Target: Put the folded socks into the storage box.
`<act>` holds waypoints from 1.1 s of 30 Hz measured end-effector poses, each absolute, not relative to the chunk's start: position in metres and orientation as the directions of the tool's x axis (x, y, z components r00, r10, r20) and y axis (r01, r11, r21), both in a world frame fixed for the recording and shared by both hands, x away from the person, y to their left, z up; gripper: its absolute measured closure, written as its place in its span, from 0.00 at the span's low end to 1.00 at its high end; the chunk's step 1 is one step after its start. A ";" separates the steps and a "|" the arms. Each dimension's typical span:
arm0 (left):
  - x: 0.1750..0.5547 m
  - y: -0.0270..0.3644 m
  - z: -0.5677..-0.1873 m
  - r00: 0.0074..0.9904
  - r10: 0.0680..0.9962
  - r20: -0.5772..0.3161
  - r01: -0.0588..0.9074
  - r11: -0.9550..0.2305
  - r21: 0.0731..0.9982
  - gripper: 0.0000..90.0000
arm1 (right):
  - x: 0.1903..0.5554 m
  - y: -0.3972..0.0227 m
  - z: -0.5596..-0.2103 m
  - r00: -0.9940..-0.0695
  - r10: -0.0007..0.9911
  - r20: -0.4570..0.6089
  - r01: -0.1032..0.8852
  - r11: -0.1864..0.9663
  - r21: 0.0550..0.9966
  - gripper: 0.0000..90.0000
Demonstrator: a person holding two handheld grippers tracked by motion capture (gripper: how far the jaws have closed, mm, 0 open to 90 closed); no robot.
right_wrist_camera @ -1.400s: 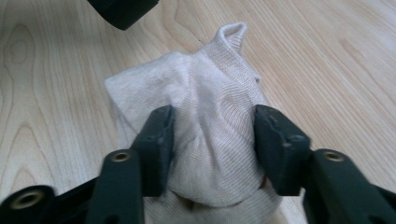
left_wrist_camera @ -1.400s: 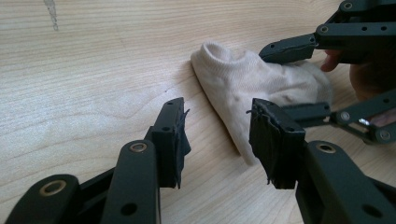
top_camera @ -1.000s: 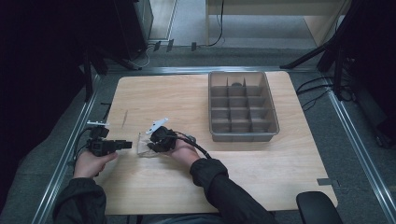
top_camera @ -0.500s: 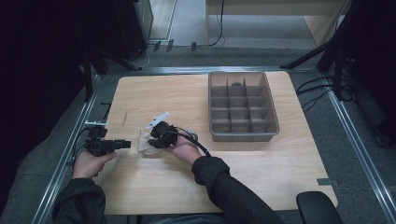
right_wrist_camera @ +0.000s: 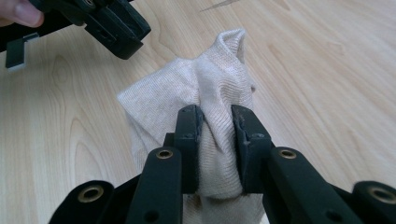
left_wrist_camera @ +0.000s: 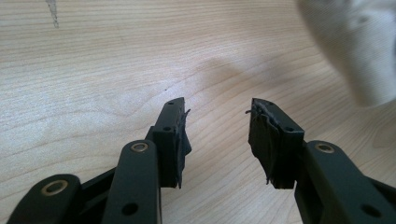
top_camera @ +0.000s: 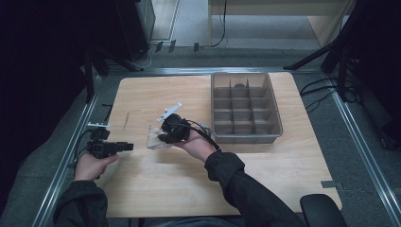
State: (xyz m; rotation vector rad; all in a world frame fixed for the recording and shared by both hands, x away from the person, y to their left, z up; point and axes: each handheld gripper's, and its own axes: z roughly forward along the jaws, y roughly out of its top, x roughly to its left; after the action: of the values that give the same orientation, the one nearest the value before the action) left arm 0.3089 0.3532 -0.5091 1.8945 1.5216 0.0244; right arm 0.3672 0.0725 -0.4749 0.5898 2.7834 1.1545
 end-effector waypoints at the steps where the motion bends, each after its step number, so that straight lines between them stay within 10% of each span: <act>1: 0.309 0.353 -0.509 0.311 0.864 -0.395 0.852 -0.069 0.520 0.62 | 0.367 0.070 -0.472 -0.924 0.376 0.075 0.318 0.642 0.697 0.82; 33: 0.309 0.350 -0.512 0.313 0.865 -0.393 0.859 -0.081 0.506 0.61 | 0.373 -0.019 -0.430 -0.884 0.460 0.087 0.383 0.604 0.698 0.82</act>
State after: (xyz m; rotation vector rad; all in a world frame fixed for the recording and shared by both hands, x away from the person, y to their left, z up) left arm 0.3093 0.3501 -0.5116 1.9124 1.5252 0.0112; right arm 0.3725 -0.0185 -0.4301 0.7175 2.7222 1.1483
